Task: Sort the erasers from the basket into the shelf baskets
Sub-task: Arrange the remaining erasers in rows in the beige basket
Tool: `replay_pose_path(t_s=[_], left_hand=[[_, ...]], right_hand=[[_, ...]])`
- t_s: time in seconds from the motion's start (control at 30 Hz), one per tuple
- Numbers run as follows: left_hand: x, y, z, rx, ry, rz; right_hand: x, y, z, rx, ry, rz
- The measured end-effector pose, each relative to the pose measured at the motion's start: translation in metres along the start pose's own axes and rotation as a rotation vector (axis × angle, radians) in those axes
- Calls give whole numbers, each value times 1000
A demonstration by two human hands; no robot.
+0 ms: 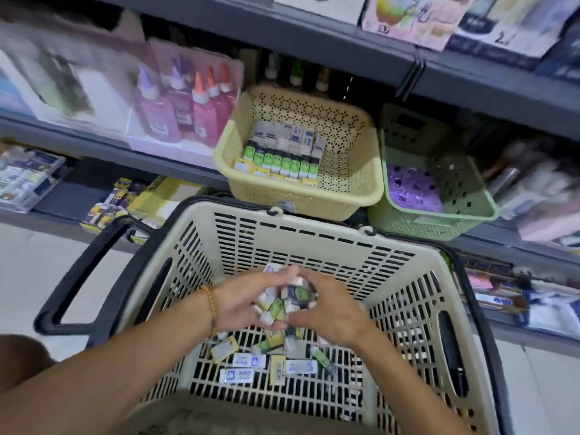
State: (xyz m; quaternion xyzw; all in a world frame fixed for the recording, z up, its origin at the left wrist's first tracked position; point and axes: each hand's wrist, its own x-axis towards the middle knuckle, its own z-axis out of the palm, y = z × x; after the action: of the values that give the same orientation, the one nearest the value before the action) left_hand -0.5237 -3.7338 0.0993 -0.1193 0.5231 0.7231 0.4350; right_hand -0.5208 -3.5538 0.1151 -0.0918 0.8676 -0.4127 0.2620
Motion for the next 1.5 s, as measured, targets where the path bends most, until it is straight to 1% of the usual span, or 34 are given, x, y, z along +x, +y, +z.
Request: replay_pose_path(t_s=[0.1,0.17,0.27,0.4,0.43,0.5,0.57,0.67,0.73,0.83,1.03,1.1,1.23,1.33,1.43,1.5], left_hand=[[-19,7,9,-53,-1,103],[-29,12,10,-153,31,134],[-44,21,10,-279,27,181],[-60,32,4,-327,-2,263],[-64,35,3,-335,-9,288],[-71,39,0,-335,-12,342],[-78,45,-1,-287,25,387],[-85,54,-2,-181,116,436],[-88,59,-3,-167,151,457],[-92,68,-7,-177,173,499],[-96,92,-16,-193,183,566],[-97,101,-21,-190,180,601],[-94,120,-30,-188,225,658],[-87,128,-35,-221,264,688],[-81,132,-37,-258,259,699],[-78,136,-38,-272,251,701]], right_hand=[[-9,-29,-6,-46,24,-80],[-14,-46,-13,-10,32,-135],[-22,-71,-23,46,21,-199],[-28,-92,-32,153,-47,-210],[-28,-94,-33,179,-41,-203],[-27,-98,-32,240,22,-179],[-24,-102,-30,277,96,-137],[-20,-108,-27,257,133,-99],[-18,-111,-24,245,175,-92],[-14,-117,-27,309,261,-112],[13,-132,-51,533,359,-119],[30,-135,-63,562,389,-131],[79,-131,-95,482,471,-132],[119,-117,-119,450,555,-7],[154,-104,-140,465,615,97],[174,-96,-152,300,655,135]])
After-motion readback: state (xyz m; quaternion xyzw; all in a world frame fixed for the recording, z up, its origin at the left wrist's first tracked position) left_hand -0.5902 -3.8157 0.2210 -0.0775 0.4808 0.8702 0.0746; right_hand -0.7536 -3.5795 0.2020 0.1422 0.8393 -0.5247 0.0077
